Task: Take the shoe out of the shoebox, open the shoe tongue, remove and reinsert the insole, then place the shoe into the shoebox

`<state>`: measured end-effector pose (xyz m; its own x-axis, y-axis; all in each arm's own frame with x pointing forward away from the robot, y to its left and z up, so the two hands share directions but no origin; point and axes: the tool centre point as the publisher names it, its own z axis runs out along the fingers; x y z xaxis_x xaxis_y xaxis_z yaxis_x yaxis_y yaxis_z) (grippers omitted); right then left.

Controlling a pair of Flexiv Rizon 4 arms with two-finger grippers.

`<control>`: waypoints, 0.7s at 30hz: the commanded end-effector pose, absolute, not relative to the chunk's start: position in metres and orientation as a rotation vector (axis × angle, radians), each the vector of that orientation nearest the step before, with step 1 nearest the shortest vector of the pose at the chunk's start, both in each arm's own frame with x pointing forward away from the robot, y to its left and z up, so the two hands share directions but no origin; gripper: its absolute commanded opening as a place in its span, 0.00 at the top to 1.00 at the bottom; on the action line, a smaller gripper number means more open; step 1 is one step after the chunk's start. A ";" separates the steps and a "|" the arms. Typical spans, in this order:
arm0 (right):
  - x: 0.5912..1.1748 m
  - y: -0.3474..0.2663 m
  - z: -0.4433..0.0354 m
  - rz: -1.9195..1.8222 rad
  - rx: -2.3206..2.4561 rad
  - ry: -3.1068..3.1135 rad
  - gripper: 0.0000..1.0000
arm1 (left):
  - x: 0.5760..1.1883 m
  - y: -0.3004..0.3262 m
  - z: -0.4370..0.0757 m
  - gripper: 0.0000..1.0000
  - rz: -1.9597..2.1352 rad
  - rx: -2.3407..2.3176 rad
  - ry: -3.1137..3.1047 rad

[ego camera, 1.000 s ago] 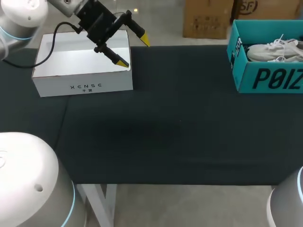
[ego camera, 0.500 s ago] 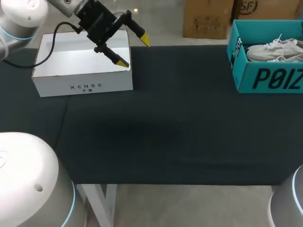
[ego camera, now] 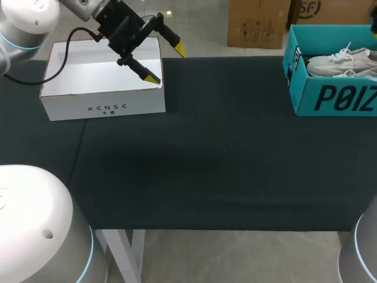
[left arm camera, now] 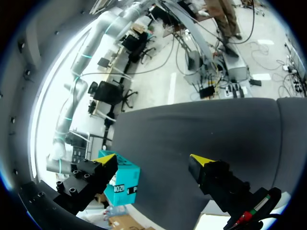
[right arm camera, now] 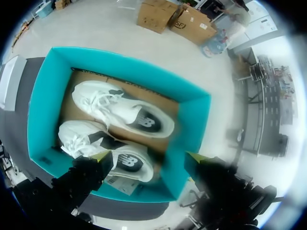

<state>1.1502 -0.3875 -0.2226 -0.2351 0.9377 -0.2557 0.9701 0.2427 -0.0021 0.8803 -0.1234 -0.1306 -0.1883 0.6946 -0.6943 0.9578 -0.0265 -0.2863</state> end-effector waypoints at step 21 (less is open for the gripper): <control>1.133 -0.385 -0.218 -0.218 1.785 2.293 0.00 | 0.853 -0.075 -0.092 0.00 -0.501 1.719 2.799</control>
<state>1.1323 -0.3853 -0.2177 -0.2338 0.9344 -0.2686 0.9683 0.2486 0.0221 0.8535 -0.0702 -0.0957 -0.3445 0.9089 -0.2351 0.9016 0.2505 -0.3526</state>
